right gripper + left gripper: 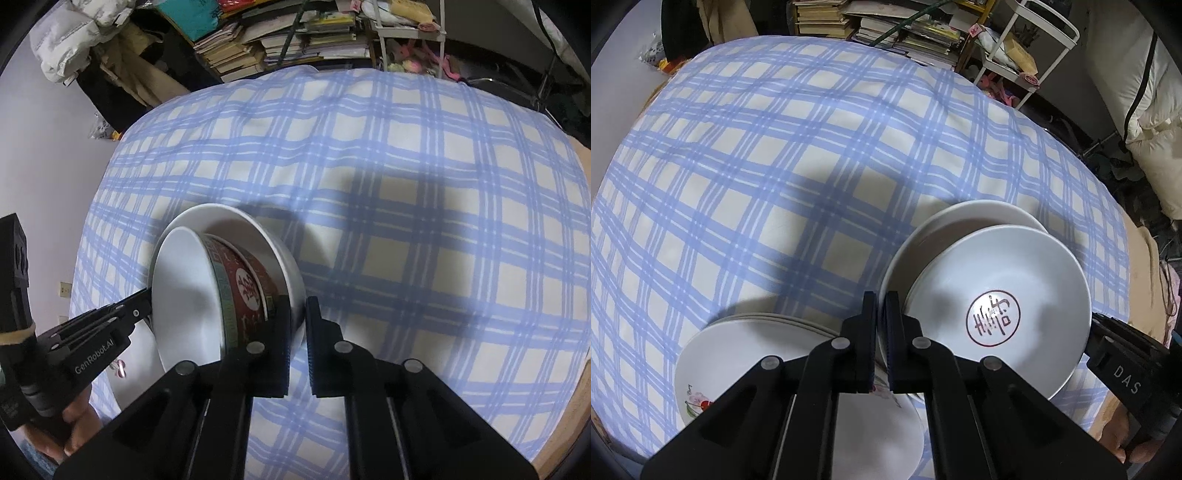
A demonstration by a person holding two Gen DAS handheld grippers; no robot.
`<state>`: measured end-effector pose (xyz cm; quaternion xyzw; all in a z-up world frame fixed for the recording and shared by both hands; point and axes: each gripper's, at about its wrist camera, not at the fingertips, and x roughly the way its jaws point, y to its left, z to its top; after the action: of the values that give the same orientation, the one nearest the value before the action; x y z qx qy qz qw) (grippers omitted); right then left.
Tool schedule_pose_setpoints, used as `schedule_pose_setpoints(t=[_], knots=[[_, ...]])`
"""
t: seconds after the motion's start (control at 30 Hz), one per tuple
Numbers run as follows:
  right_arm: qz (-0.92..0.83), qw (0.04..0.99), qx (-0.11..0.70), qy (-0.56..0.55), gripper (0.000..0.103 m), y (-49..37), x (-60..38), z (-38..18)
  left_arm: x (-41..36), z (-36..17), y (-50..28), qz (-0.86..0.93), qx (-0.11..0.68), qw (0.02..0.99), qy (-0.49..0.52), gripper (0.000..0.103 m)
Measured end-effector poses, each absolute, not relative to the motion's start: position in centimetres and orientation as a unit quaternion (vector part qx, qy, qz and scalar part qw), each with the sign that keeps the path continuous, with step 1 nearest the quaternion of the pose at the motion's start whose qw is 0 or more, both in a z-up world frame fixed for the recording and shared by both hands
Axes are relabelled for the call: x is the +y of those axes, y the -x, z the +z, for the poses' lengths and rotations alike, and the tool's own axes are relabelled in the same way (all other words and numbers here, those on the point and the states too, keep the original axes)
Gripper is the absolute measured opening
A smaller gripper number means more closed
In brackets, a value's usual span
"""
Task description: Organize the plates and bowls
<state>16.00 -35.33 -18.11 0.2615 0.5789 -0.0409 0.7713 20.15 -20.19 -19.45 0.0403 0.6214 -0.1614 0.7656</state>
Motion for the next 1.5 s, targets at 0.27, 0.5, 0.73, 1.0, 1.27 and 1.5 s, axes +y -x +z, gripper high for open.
schedule_pose_setpoints(t=[0.27,0.5,0.73,1.0,1.27,1.5], knots=[[-0.052,0.773,0.572,-0.268,0.011,-15.9,-35.2,-18.1,-19.9,-19.7,-20.1,-0.157,0.621,0.767,-0.030,0.003],[-0.054,0.774,0.568,-0.275,0.010,-15.6,-35.3,-18.2,-19.9,-19.7,-19.8,-0.151,0.615,0.773,-0.034,0.002],[-0.055,0.775,0.568,-0.272,0.010,-15.7,-35.4,-18.2,-19.7,-19.7,-19.8,-0.151,0.612,0.775,-0.031,0.002],[-0.056,0.777,0.566,-0.269,0.010,-15.7,-35.3,-18.1,-19.9,-19.5,-19.7,-0.150,0.613,0.774,-0.042,0.002],[-0.056,0.777,0.567,-0.267,0.010,-15.8,-35.3,-18.1,-20.3,-19.5,-20.0,-0.147,0.617,0.771,-0.053,0.002],[-0.054,0.777,0.569,-0.265,0.010,-15.8,-35.1,-18.1,-21.0,-19.5,-20.2,-0.142,0.620,0.768,-0.076,0.002]])
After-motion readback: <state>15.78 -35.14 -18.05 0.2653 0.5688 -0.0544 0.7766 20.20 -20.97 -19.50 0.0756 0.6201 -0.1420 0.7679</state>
